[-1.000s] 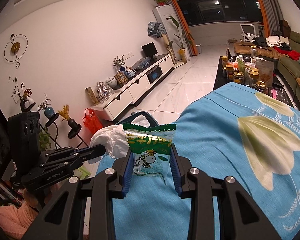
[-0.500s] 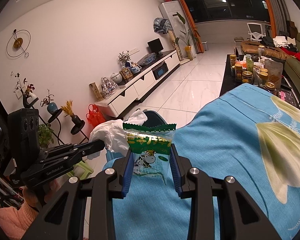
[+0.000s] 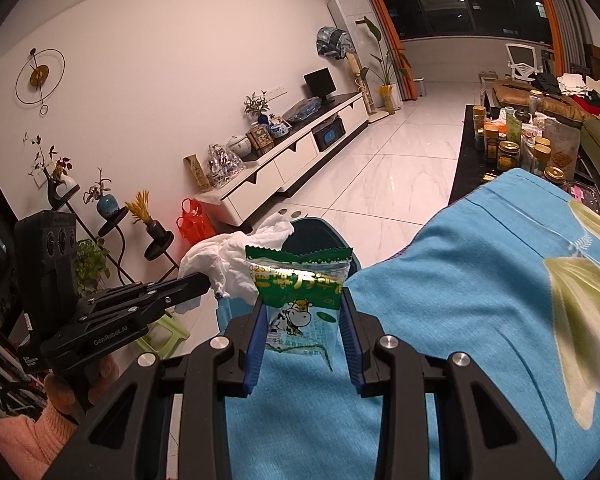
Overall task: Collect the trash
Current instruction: 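Carry the wrapper and tissue to the teal bin with both tools, then lower the tissue into the bin and open the left tool while the right tool releases the wrapper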
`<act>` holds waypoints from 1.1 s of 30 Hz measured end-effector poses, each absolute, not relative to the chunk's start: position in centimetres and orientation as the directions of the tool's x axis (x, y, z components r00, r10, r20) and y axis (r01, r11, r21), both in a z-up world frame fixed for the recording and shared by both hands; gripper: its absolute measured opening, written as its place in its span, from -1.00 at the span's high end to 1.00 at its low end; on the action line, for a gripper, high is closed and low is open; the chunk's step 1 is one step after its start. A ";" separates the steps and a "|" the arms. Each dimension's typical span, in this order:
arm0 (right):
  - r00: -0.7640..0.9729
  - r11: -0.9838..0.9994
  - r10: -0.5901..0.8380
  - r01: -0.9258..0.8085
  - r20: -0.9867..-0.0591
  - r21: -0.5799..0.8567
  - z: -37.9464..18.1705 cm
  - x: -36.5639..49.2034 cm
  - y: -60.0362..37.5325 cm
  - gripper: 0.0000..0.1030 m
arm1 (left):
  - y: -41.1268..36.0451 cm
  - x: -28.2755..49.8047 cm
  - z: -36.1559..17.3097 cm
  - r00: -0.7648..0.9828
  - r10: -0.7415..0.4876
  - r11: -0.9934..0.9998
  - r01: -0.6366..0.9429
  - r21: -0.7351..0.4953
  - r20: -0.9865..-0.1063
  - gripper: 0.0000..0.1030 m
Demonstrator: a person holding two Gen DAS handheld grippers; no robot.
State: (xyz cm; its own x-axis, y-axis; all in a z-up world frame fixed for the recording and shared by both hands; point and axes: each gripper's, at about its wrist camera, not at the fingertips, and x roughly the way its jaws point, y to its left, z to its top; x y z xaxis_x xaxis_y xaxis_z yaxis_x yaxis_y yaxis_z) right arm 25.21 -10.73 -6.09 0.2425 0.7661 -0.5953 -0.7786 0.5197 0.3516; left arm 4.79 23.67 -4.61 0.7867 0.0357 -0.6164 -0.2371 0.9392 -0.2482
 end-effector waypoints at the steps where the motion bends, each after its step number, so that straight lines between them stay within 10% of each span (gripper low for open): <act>1: 0.241 0.518 0.766 -0.780 -0.596 0.350 -6.1 25.2 -10.6 0.37 | 24.0 4.9 -4.7 0.786 0.039 0.938 -0.242 -0.249 -0.617 0.90; 33: 0.189 0.498 0.743 -0.797 -0.643 0.341 -7.3 25.8 -5.8 0.37 | 26.5 5.4 -6.1 0.766 0.074 0.915 -0.307 -0.263 -0.638 0.90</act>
